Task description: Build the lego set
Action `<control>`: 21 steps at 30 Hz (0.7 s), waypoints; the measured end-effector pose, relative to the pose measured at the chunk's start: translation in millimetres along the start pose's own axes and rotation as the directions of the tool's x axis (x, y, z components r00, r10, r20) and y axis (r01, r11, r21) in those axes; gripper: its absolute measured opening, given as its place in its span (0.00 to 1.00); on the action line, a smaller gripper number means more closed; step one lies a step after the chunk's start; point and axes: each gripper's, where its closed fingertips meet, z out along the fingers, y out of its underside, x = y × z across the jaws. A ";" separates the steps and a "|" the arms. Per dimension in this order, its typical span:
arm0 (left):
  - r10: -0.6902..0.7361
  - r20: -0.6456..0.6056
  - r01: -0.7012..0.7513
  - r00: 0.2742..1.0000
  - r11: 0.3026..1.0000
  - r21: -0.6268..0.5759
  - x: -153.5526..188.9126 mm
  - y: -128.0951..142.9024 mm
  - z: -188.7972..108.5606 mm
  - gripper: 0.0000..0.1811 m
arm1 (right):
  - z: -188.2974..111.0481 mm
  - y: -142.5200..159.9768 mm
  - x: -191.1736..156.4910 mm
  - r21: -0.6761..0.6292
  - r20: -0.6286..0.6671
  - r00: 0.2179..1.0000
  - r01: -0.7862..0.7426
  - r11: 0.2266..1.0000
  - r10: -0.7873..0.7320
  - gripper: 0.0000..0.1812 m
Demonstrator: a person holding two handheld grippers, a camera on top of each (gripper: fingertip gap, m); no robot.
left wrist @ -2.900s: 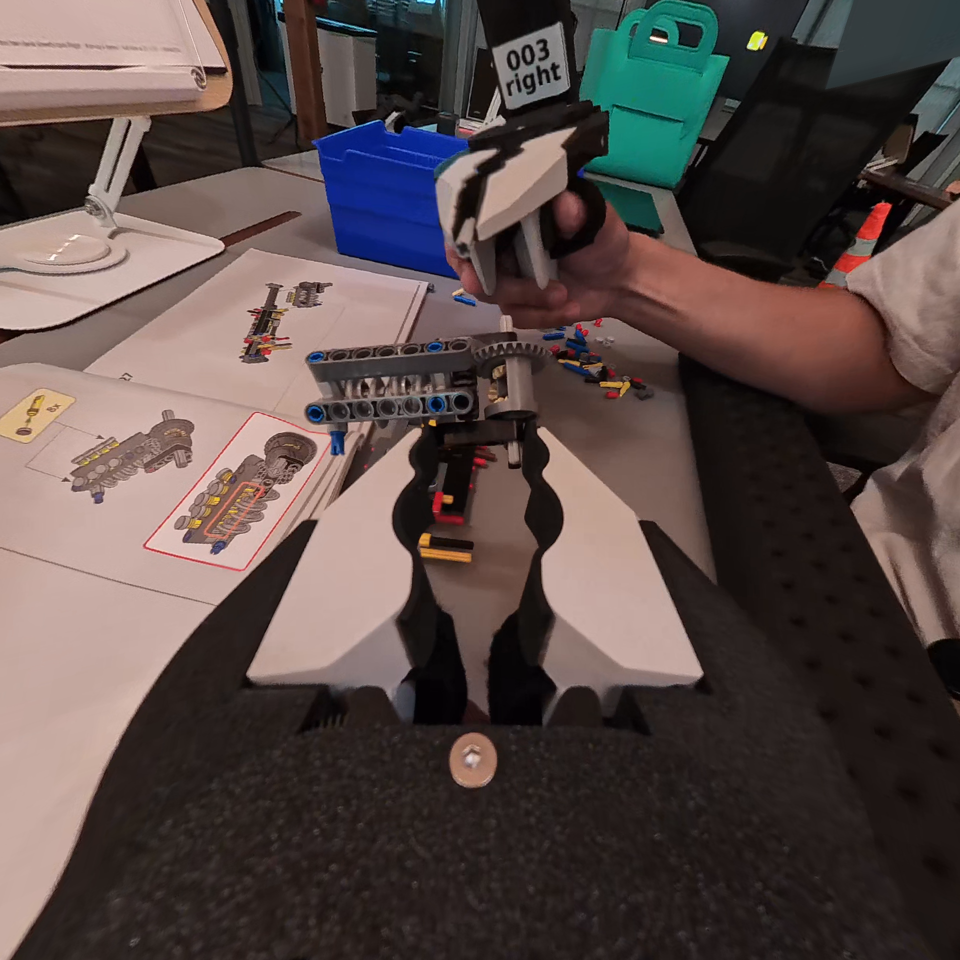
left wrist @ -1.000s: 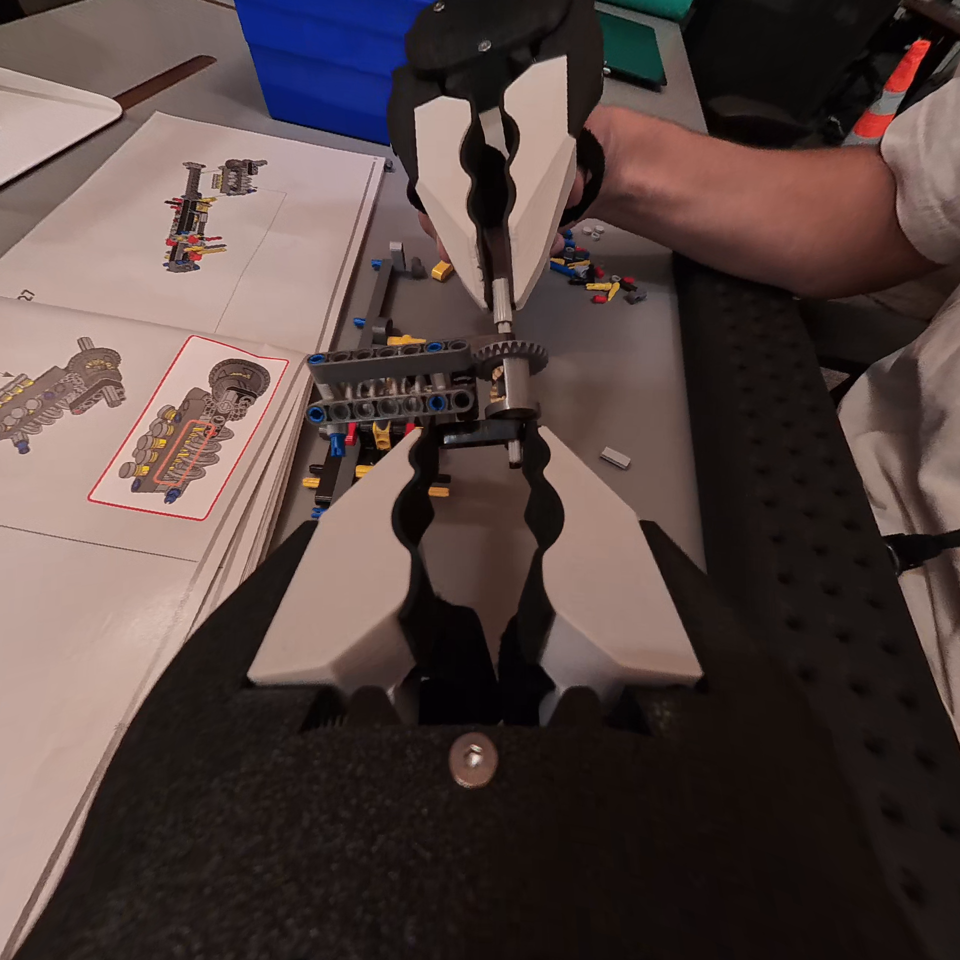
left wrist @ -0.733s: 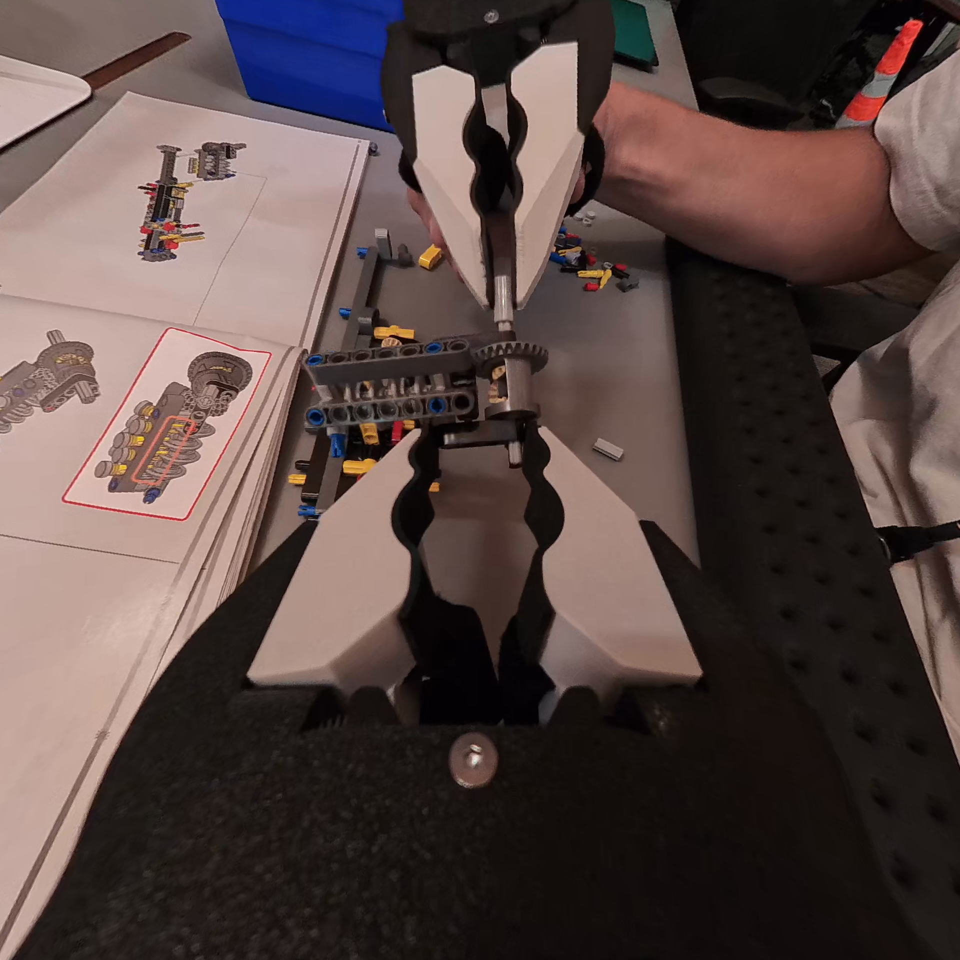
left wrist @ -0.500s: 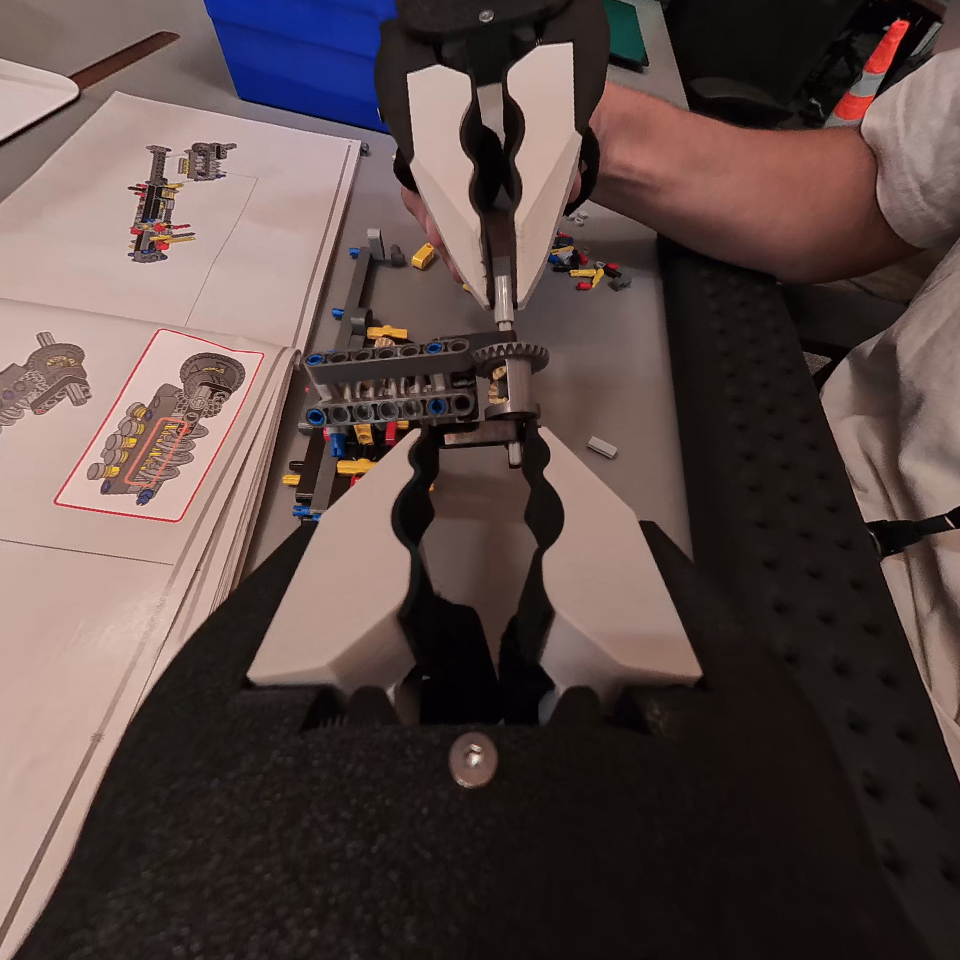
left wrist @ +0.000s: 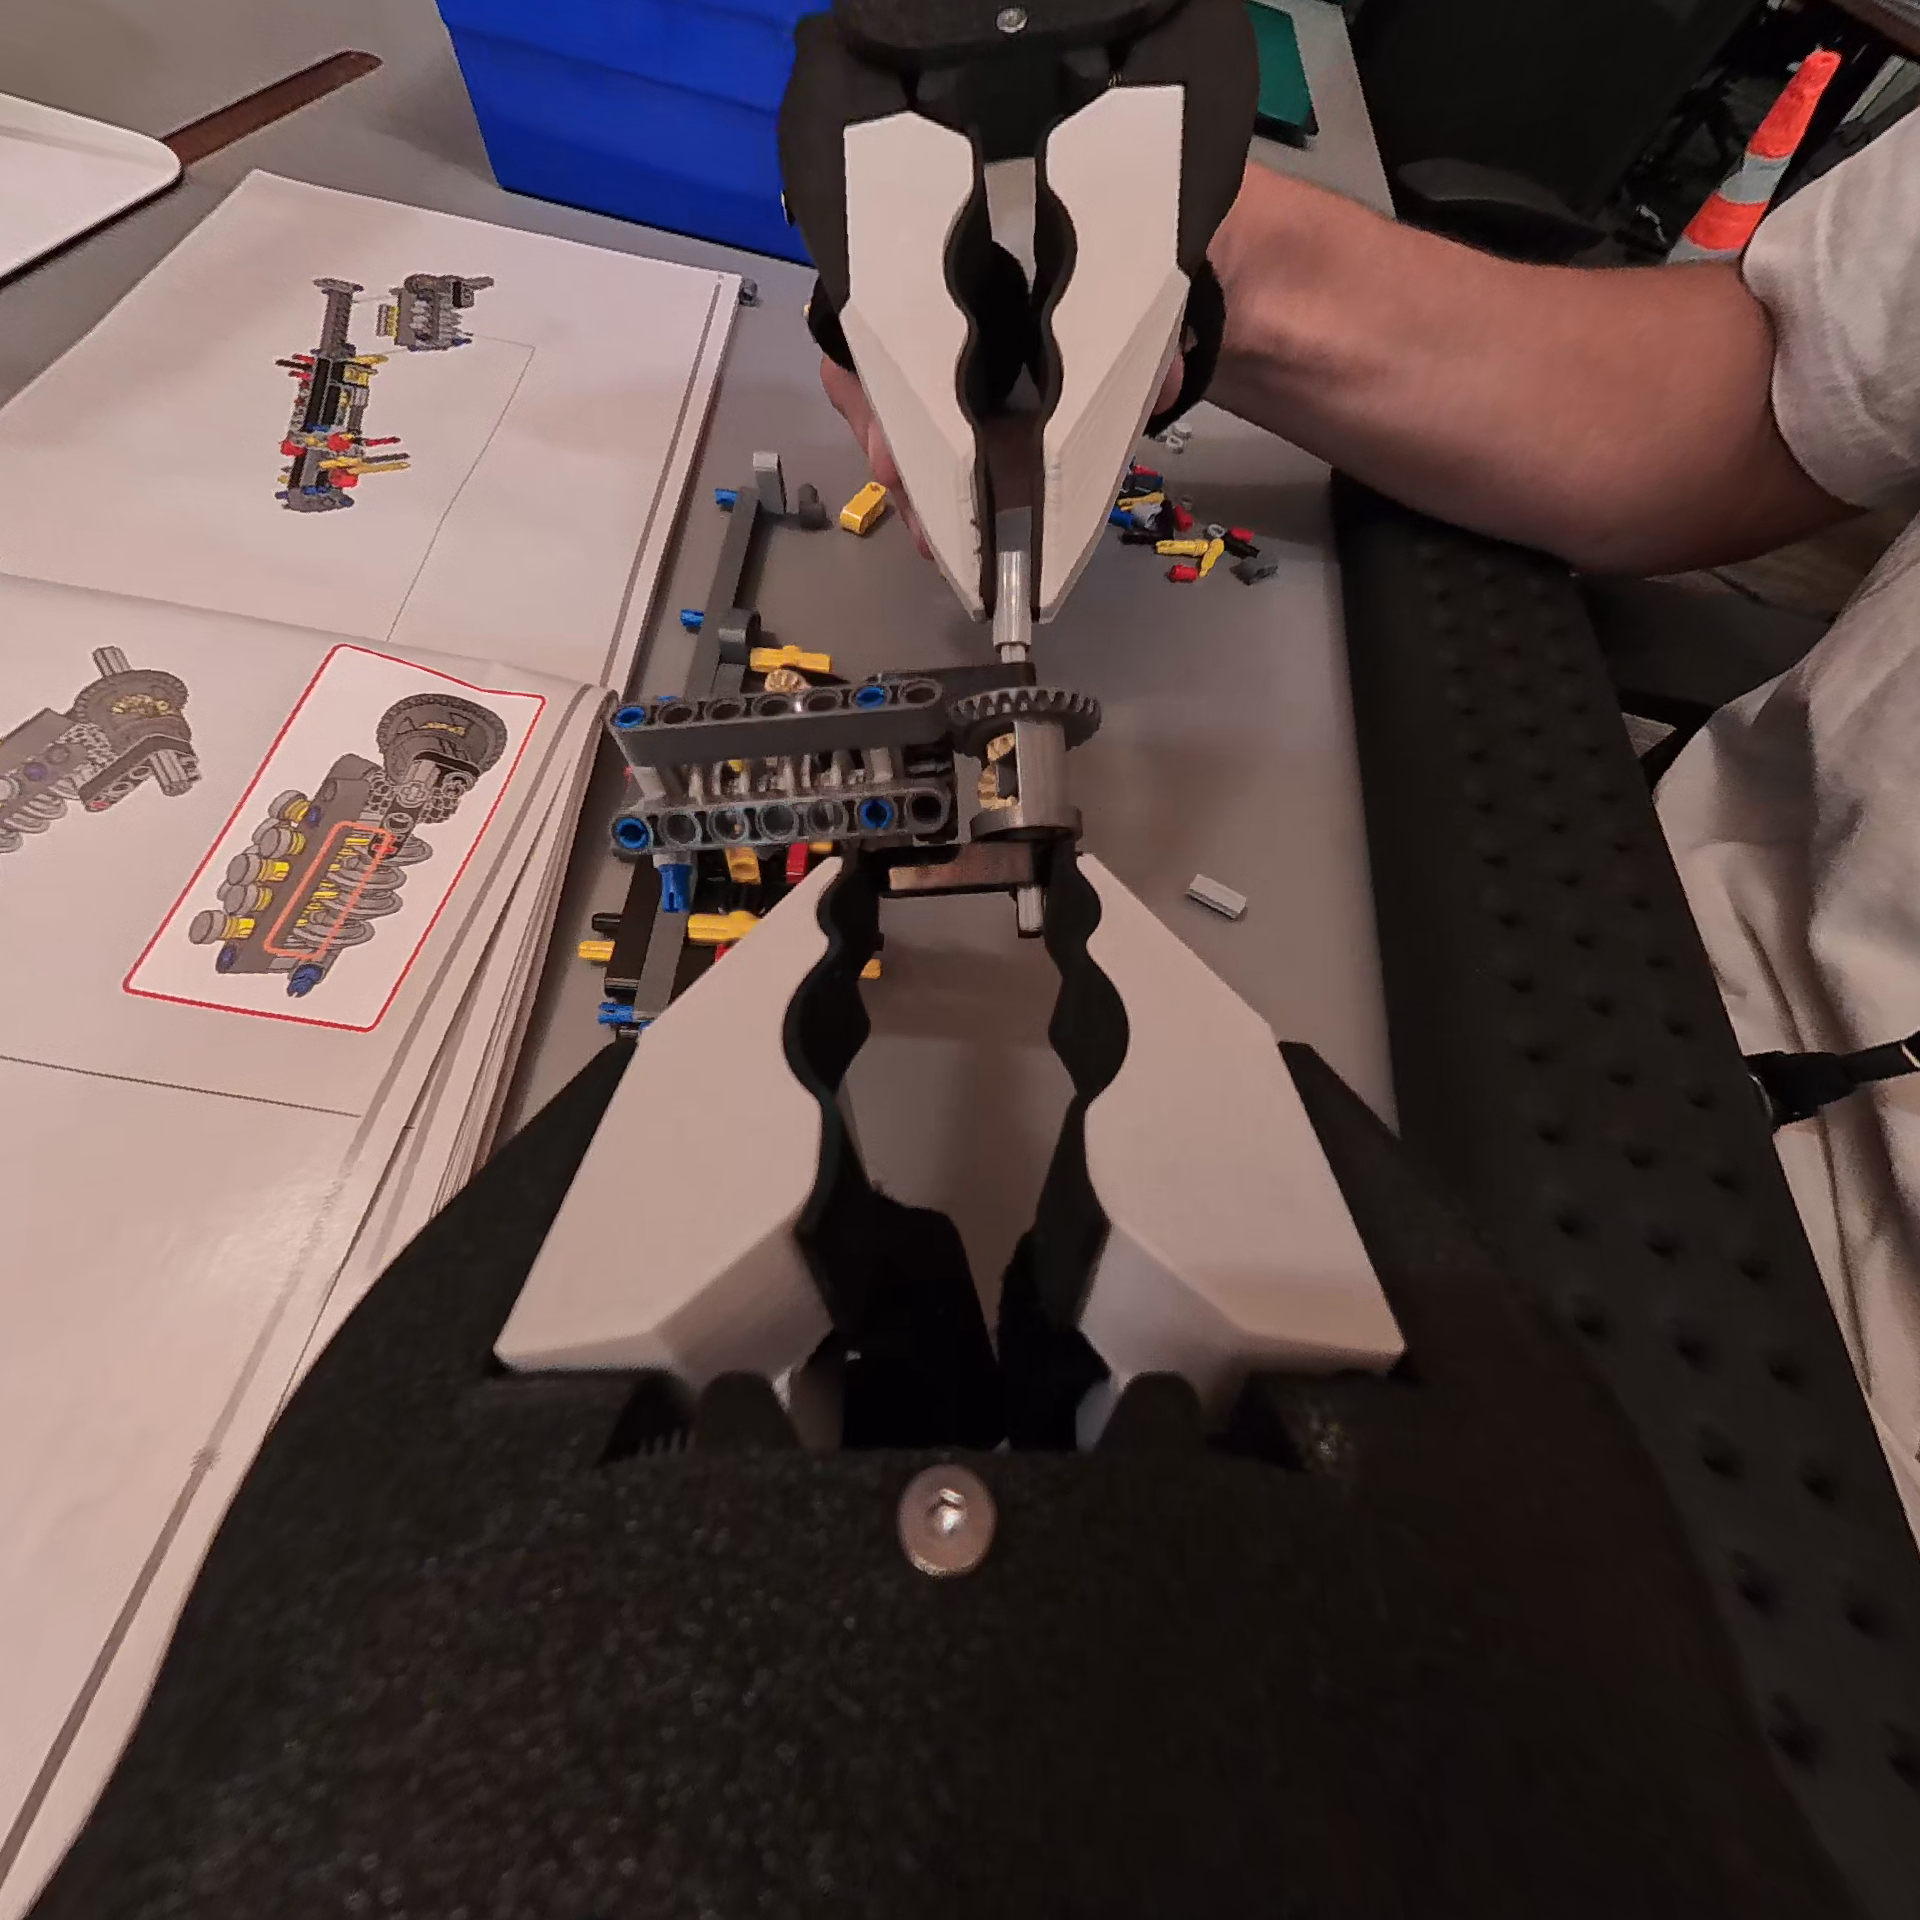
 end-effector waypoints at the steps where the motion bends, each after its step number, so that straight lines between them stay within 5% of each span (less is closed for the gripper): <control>1: -0.001 0.000 0.001 1.000 1.000 0.000 0.1 0.2 0.6 0.17 | -0.1 -0.9 0.0 0.006 0.001 1.000 -0.001 1.000 0.001 0.03; 21: 0.006 0.008 -0.006 1.000 1.000 -0.003 -0.4 0.9 1.9 0.17 | 2.4 1.3 -0.4 -0.009 0.002 1.000 -0.001 1.000 0.001 0.04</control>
